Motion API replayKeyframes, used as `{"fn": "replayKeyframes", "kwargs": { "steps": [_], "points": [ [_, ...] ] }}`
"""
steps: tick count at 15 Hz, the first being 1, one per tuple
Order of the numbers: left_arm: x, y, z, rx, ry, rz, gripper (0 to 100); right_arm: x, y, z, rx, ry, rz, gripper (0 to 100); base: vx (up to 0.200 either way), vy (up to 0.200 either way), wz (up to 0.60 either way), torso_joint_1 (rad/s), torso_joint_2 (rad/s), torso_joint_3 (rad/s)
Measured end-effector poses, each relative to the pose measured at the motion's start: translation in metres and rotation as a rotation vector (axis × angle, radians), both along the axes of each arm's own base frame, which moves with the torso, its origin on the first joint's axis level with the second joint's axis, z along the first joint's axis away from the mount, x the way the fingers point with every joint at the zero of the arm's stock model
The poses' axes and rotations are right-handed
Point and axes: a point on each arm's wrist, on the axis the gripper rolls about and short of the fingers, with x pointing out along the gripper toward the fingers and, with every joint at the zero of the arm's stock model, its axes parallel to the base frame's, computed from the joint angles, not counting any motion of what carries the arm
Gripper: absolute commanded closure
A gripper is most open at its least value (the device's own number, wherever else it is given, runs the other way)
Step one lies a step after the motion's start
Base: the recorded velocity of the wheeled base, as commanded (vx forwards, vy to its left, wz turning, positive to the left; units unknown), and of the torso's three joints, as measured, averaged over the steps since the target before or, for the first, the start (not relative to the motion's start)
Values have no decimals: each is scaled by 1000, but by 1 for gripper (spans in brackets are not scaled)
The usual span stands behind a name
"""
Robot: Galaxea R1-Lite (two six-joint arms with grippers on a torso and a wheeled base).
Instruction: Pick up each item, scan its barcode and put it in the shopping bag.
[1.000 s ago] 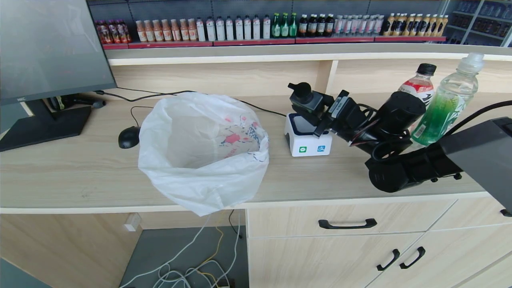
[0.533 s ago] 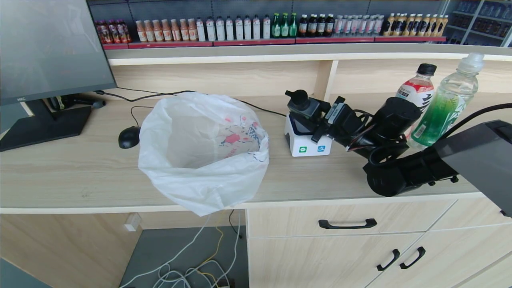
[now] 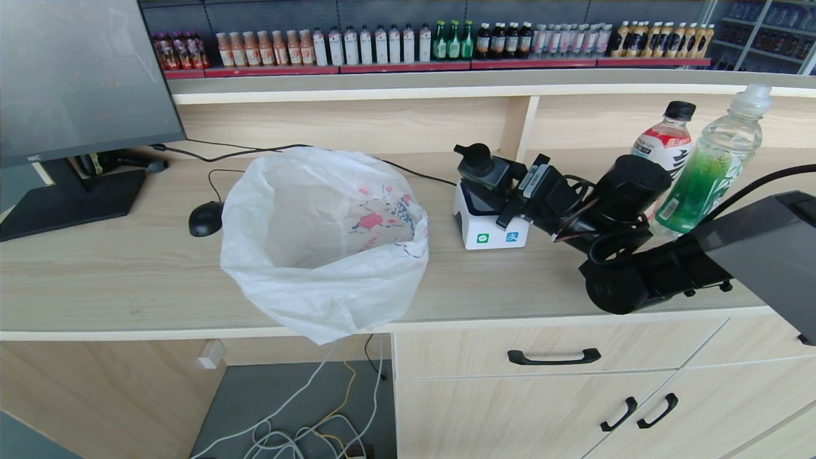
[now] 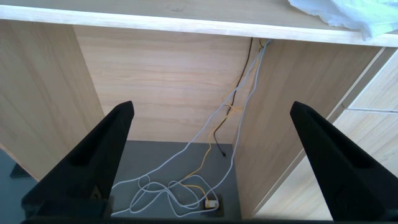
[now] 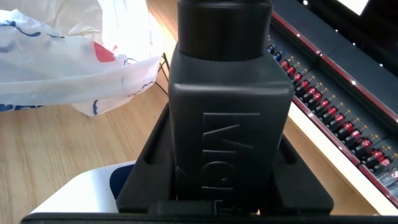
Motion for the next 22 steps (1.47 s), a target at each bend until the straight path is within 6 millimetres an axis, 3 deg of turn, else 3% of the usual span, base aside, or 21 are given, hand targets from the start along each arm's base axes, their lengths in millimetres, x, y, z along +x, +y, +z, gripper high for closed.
{"fn": "replayKeyframes", "kwargs": {
  "steps": [7,11,18,22],
  "points": [
    [0,0,0,0,0,-1,0,-7,4,11,11,-16,11,100,0,0,0,0,0,0],
    [0,0,0,0,0,0,0,-16,1,28,16,-14,12,100,0,0,0,0,0,0],
    [0,0,0,0,0,0,0,-47,-10,63,127,87,68,100,0,0,0,0,0,0],
    [0,0,0,0,0,-1,0,-75,-25,63,216,211,50,100,0,0,0,0,0,0]
  ]
}}
